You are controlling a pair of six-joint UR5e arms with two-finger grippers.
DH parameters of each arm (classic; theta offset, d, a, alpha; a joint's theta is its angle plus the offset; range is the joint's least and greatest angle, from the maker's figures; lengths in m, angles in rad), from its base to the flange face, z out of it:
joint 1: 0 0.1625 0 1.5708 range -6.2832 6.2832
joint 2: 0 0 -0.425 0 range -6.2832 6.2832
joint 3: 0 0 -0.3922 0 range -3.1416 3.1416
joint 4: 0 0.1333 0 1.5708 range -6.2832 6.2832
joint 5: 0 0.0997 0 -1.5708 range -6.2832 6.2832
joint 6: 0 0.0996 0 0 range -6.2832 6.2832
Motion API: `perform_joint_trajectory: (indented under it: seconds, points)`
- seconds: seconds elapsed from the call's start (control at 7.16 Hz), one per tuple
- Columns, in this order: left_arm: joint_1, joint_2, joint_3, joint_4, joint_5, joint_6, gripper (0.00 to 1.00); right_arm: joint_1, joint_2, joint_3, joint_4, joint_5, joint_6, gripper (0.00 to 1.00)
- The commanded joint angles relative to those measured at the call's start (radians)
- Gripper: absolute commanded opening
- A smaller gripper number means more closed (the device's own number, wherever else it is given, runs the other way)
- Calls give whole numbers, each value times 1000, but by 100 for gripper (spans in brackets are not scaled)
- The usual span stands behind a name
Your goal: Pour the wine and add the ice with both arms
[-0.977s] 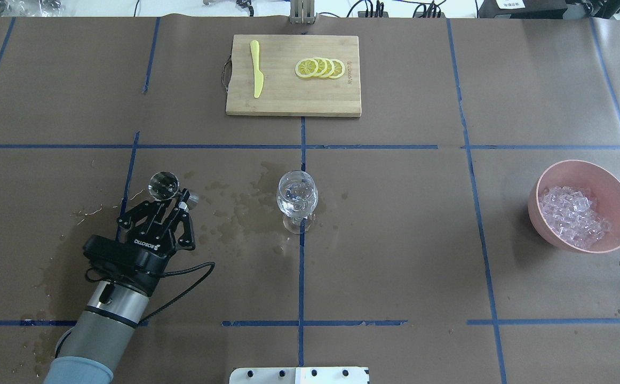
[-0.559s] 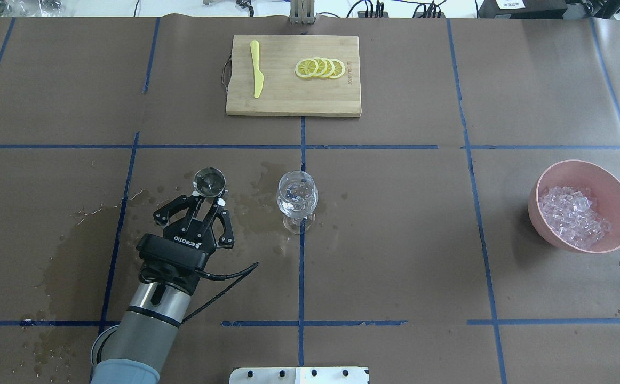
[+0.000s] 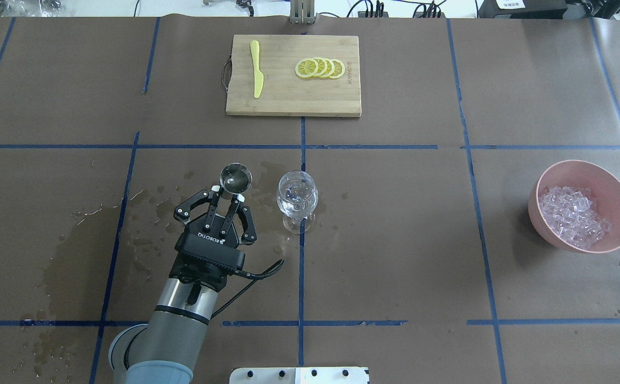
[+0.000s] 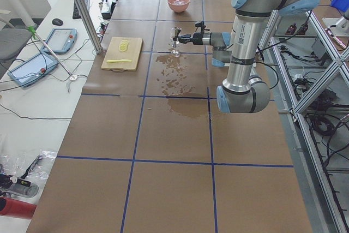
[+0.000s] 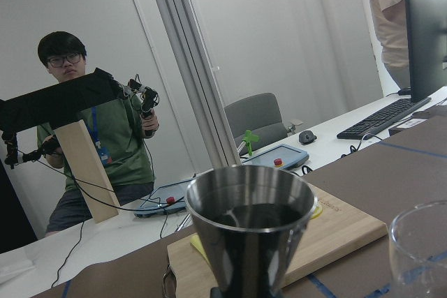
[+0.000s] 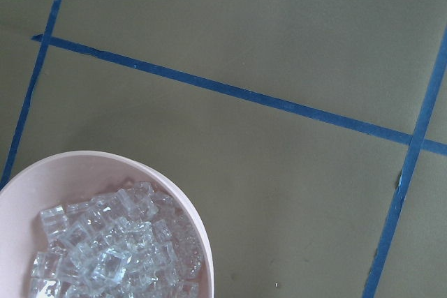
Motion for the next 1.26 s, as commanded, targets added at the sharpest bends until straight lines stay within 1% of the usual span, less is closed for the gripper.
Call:
perform_joint_trajectory:
  seconds: [0.0,0.14,0.42,0.7,0.84,0.98,1.12]
  points:
    - [-6,-35,-1,114,-1,34,0,0,-1,0,-1,0,0,100]
    - [-20,-37,-1,158,-1,59,0,0,-1,0,-1,0,0,100]
    - [-34,-55,0,202,-1,164,0,0,0,0,-1,0,0,100]
    - [-36,-71,0,272,-1,194,0,0,-1,0,-1,0,0,100]
    - [-36,-74,0,333,-1,205,0,0,-1,0,-1,0,0,100]
    - [-37,-92,0,375,-1,265,0,0,-1,0,-1,0,0,100]
    - [-42,-94,0,383,2,371,0,0,0,0,-1,0,0,100]
